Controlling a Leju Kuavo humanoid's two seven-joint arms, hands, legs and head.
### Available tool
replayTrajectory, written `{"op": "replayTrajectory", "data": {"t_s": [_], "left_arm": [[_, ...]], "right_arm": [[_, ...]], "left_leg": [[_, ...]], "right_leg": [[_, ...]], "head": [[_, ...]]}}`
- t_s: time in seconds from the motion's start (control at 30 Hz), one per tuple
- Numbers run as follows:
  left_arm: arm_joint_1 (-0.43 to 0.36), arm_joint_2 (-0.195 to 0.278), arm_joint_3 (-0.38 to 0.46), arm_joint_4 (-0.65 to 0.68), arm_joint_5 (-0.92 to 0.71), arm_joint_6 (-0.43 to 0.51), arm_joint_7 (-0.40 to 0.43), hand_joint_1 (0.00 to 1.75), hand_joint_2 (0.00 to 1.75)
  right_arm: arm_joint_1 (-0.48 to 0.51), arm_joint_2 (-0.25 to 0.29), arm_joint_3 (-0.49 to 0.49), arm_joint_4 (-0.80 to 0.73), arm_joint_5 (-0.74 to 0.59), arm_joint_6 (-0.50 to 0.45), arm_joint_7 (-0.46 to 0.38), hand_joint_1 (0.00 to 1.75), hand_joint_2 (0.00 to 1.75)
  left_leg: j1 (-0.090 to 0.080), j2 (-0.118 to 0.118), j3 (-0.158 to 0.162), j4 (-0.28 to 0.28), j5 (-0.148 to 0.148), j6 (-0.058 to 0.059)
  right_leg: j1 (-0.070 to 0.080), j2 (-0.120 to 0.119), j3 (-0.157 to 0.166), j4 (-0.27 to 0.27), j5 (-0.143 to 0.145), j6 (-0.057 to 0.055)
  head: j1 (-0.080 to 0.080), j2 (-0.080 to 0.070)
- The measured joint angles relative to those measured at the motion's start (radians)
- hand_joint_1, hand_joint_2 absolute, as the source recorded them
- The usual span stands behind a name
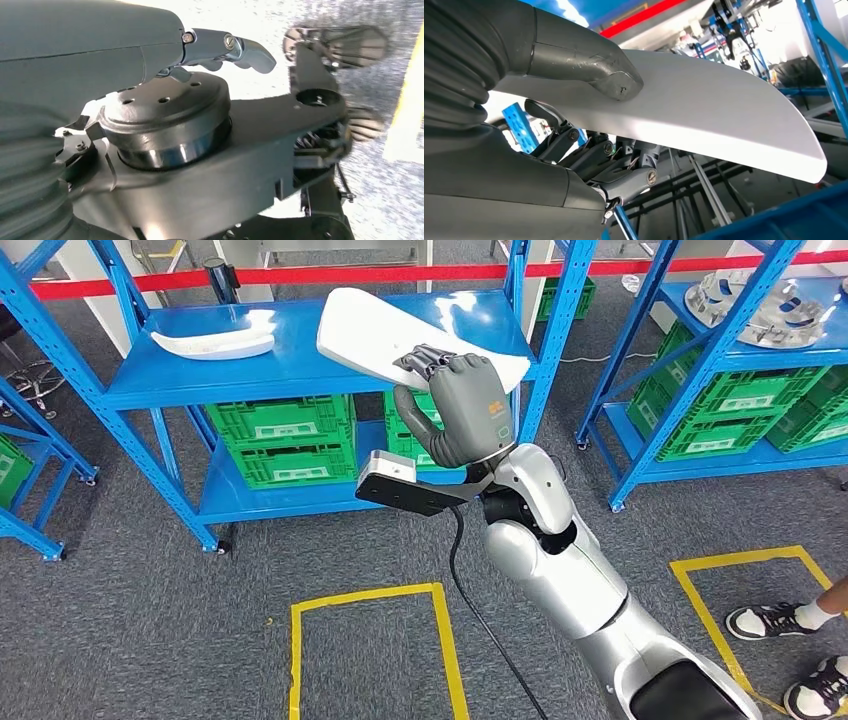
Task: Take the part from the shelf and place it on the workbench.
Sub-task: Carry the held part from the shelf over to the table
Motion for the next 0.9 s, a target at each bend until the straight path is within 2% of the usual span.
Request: {"op": "replayTrajectory", "data": {"t_s": [0.03,0.07,0.1,0.13,0.17,0.2,0.23,0.27,0.3,0.33,0.37,0.4,0.47,0.5,0.53,0.57,0.6,0.63,0.7,0.73,0.77,0.8,0.83,0.87,0.9], "left_arm": [[0.000,0.000,-0.001,0.000,-0.001,0.000,0.000,0.00,1.75],[0.000,0.000,-0.002,0.000,-0.002,0.000,-0.001,0.00,1.75],[0.000,0.000,-0.003,0.000,-0.003,0.000,-0.002,0.00,1.75],[-0.001,0.000,-0.003,0.000,-0.003,0.000,-0.003,0.00,1.75],[-0.001,-0.001,-0.003,-0.001,-0.003,0.000,-0.005,0.00,1.75],[-0.001,-0.001,-0.003,-0.001,-0.002,0.000,-0.007,0.00,1.75],[-0.002,-0.002,-0.003,-0.001,-0.001,0.000,-0.010,0.00,1.75],[-0.001,-0.001,-0.003,-0.001,0.001,0.000,-0.011,0.00,1.75],[0.000,0.000,-0.003,0.000,0.002,0.000,-0.012,0.00,1.75],[0.002,0.001,-0.003,0.000,0.003,0.000,-0.012,0.00,1.75],[0.004,0.002,-0.004,0.001,0.004,0.000,-0.012,0.00,1.75],[0.006,0.003,-0.004,0.001,0.005,0.000,-0.012,0.00,1.75],[0.008,0.004,-0.004,0.001,0.013,0.000,-0.012,0.00,1.75],[0.009,0.004,-0.004,0.001,0.017,0.000,-0.012,0.00,1.75],[0.010,0.005,-0.004,0.002,0.021,0.000,-0.012,0.00,1.75],[0.010,0.006,-0.004,0.002,0.023,0.000,-0.012,0.00,1.75],[0.011,0.006,-0.004,0.002,0.026,0.000,-0.011,0.00,1.75],[0.012,0.007,-0.004,0.002,0.029,0.000,-0.011,0.00,1.75],[0.012,0.008,-0.004,0.001,0.034,0.000,-0.013,0.00,1.75],[0.013,0.008,-0.004,0.001,0.036,0.000,-0.014,0.00,1.75],[0.013,0.009,-0.004,0.001,0.037,0.000,-0.015,0.00,1.75],[0.014,0.009,-0.004,0.001,0.038,0.000,-0.016,0.00,1.75],[0.015,0.008,-0.004,0.001,0.038,0.000,-0.016,0.00,1.75],[0.017,0.008,-0.004,0.001,0.038,0.000,-0.016,0.00,1.75],[0.017,0.008,-0.004,0.001,0.038,0.000,-0.016,0.00,1.75]], "right_arm": [[0.001,0.000,0.000,0.001,0.000,0.000,0.000,1.75,1.75],[0.001,0.000,0.000,0.002,0.000,0.000,0.000,1.75,1.75],[0.002,0.000,0.000,0.002,0.000,0.000,0.000,1.75,1.75],[0.001,0.000,0.000,0.002,0.000,0.000,-0.001,1.75,1.75],[0.001,0.000,0.000,0.001,0.000,0.000,-0.001,1.75,1.75],[0.001,0.000,0.000,0.001,0.000,0.000,-0.001,1.75,1.75],[0.001,0.000,0.000,0.000,0.000,0.000,-0.001,1.75,1.75],[0.001,0.000,0.000,0.000,0.000,0.000,-0.001,1.75,1.75],[0.002,0.000,0.000,0.000,0.000,0.000,-0.001,1.75,1.75],[0.002,0.000,0.000,0.001,0.000,0.000,-0.001,1.75,1.75],[0.002,0.000,0.000,0.001,0.000,0.000,-0.001,1.75,1.75],[0.002,0.000,0.000,0.001,-0.001,0.000,-0.001,1.75,1.75],[0.003,0.000,0.000,0.001,-0.001,-0.001,-0.001,1.75,1.75],[0.004,0.000,0.000,0.001,-0.001,-0.001,-0.002,1.75,1.75],[0.005,0.000,0.000,0.002,-0.001,-0.001,-0.002,1.75,1.75],[0.006,0.000,0.000,0.002,-0.001,-0.001,-0.002,1.75,1.75],[0.007,0.000,0.000,0.003,-0.001,-0.001,-0.002,1.75,1.75],[0.007,0.001,0.000,0.003,-0.001,-0.001,-0.002,1.75,1.75],[0.005,0.005,0.000,0.003,-0.001,-0.001,-0.003,1.75,1.75],[0.005,0.007,0.000,0.003,0.000,0.000,-0.002,1.75,1.75],[0.004,0.009,0.000,0.002,0.000,0.000,-0.002,1.75,1.75],[0.004,0.010,0.001,0.002,0.000,0.000,-0.001,1.75,1.75],[0.004,0.011,0.001,0.002,0.000,0.001,0.000,1.75,1.75],[0.004,0.012,0.001,0.002,0.001,0.001,0.001,1.75,1.75],[0.004,0.011,0.001,0.003,0.001,0.001,0.001,1.75,1.75]], "left_leg": [[-0.002,0.000,-0.020,0.002,0.014,0.000],[-0.004,0.001,-0.038,0.005,0.027,0.000],[-0.006,0.001,-0.056,0.008,0.038,-0.001],[-0.008,0.001,-0.070,0.012,0.048,-0.002],[-0.010,0.000,-0.081,0.015,0.058,-0.005],[-0.011,0.000,-0.088,0.017,0.067,-0.009],[-0.010,0.000,-0.091,0.016,0.077,-0.015],[-0.009,0.000,-0.093,0.012,0.088,-0.022],[-0.007,0.000,-0.094,0.009,0.095,-0.028],[-0.006,-0.001,-0.099,0.012,0.088,-0.036],[-0.005,-0.003,-0.107,0.027,0.063,-0.043],[-0.003,-0.004,-0.118,0.061,0.019,-0.050],[0.002,-0.005,-0.141,0.176,-0.083,-0.063],[0.004,-0.005,-0.147,0.235,-0.109,-0.068],[0.007,-0.005,-0.142,0.275,-0.109,-0.071],[0.008,-0.005,-0.125,0.284,-0.089,-0.074],[0.010,-0.005,-0.091,0.261,-0.061,-0.075],[0.011,-0.005,-0.041,0.207,-0.045,-0.075],[0.008,-0.007,0.068,0.062,-0.066,-0.066],[0.006,-0.008,0.098,0.013,-0.084,-0.057],[0.002,-0.010,0.109,-0.014,-0.093,-0.047],[0.001,-0.010,0.100,-0.015,-0.086,-0.036],[0.001,-0.008,0.091,-0.017,-0.075,-0.026],[0.002,-0.005,0.082,-0.018,-0.062,-0.017],[0.004,-0.003,0.071,-0.019,-0.048,-0.009]], "right_leg": [[0.002,0.000,0.008,0.036,0.004,-0.002],[0.004,0.000,0.033,0.036,0.026,-0.006],[0.007,0.000,0.077,-0.001,0.048,-0.013],[0.012,0.000,0.135,-0.066,0.054,-0.022],[0.016,0.000,0.196,-0.146,0.044,-0.031],[0.020,0.000,0.240,-0.209,0.029,-0.037],[0.024,0.000,0.265,-0.251,0.014,-0.042],[0.026,0.000,0.270,-0.270,0.013,-0.046],[0.024,-0.001,0.263,-0.272,0.024,-0.051],[0.022,-0.002,0.255,-0.276,0.037,-0.058],[0.019,-0.003,0.245,-0.281,0.051,-0.064],[0.016,-0.004,0.232,-0.284,0.066,-0.069],[0.014,-0.005,0.202,-0.284,0.093,-0.071],[0.014,-0.005,0.184,-0.283,0.108,-0.070],[0.013,-0.005,0.165,-0.281,0.122,-0.068],[0.012,-0.005,0.145,-0.278,0.135,-0.065],[0.010,-0.006,0.126,-0.275,0.148,-0.061],[0.009,-0.006,0.109,-0.272,0.161,-0.057],[0.009,-0.007,0.087,-0.266,0.183,-0.047],[0.009,-0.008,0.082,-0.266,0.195,-0.040],[0.008,-0.008,0.080,-0.269,0.206,-0.033],[0.007,-0.009,0.079,-0.275,0.217,-0.026],[0.006,-0.008,0.075,-0.274,0.215,-0.019],[0.005,-0.007,0.066,-0.260,0.193,-0.013],[0.004,-0.006,0.052,-0.227,0.152,-0.008]], "head": [[0.000,0.000],[0.000,0.000],[0.000,0.000],[0.000,0.000],[0.000,0.000],[0.000,0.000],[0.000,0.000],[0.000,0.000],[0.001,0.000],[0.001,0.000],[0.001,0.000],[0.000,0.000],[-0.001,0.000],[-0.001,0.000],[-0.001,0.000],[-0.001,0.000],[-0.001,0.000],[-0.001,0.000],[-0.001,0.000],[-0.001,0.000],[-0.001,0.000],[-0.001,0.000],[-0.001,0.000],[-0.001,0.000],[-0.001,0.000]]}}
